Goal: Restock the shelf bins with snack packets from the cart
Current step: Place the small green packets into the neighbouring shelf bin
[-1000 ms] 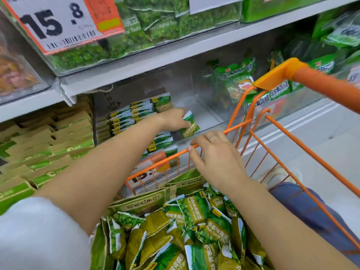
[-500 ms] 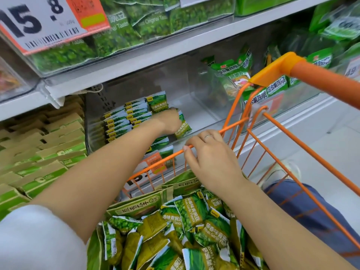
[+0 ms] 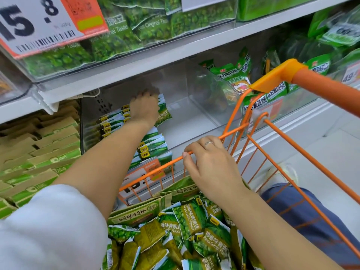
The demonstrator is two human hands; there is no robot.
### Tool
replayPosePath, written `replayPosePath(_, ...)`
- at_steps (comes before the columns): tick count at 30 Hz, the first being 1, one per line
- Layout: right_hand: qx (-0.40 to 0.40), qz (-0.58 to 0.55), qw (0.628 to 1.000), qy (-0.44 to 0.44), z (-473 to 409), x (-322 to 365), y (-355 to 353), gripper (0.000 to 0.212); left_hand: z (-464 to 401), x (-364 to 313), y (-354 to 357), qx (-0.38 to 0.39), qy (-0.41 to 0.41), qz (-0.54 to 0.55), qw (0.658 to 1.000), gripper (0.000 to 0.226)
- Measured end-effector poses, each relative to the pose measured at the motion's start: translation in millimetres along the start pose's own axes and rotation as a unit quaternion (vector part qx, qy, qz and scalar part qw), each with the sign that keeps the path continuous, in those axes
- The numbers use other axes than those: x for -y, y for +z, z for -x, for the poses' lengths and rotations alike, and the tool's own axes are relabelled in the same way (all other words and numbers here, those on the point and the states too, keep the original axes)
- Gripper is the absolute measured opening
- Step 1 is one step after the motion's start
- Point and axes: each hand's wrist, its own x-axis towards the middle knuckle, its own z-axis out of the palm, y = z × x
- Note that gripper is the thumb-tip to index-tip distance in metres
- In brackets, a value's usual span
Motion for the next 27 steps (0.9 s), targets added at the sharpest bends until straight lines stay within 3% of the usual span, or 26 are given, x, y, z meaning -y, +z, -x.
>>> replayPosePath(4, 0.005, 0.009, 1.000, 0.001, 0.9, 1.7, -1.2, 0.047, -4.8, 4.4, 4.8, 0.011, 0.012, 0.019, 1.000, 0.032)
replayPosePath(12, 0.008, 0.011, 1.000, -0.005, -0.2, 3.2, -5.1, 0.049, 6.0, 12.6, -5.2, 0.029, -0.041, 0.150, 0.987, 0.024)
replayPosePath(17, 0.085, 0.079, 0.993, 0.007, 0.5, 10.4, -17.9, 0.046, 61.8, -3.4, -60.0, -0.048, -0.007, 0.273, 0.961, 0.024)
replayPosePath(20, 0.052, 0.099, 0.993, -0.042, 5.8, 19.6, -26.2, 0.034, 135.5, 1.3, -98.9, -0.087, 0.054, 0.377, 0.920, 0.018)
replayPosePath(22, 0.018, 0.060, 0.994, -0.090, 6.5, 29.4, -34.3, 0.023, 187.7, 10.6, -111.6, -0.059, 0.074, 0.426, 0.900, 0.013)
replayPosePath(23, 0.042, 0.027, 0.994, -0.101, 6.5, 35.4, -39.7, 0.017, 211.0, 15.5, -113.9, -0.026, 0.078, 0.430, 0.899, 0.013)
replayPosePath(25, 0.171, -0.020, 0.980, -0.095, 9.4, 44.1, -44.9, 0.015, 246.2, 24.4, -111.4, 0.079, 0.090, 0.365, 0.923, 0.015)
replayPosePath(27, 0.267, 0.027, 0.955, -0.127, 13.6, 49.4, -42.9, 0.020, 270.5, 29.4, -101.6, 0.171, 0.136, 0.249, 0.944, 0.024)
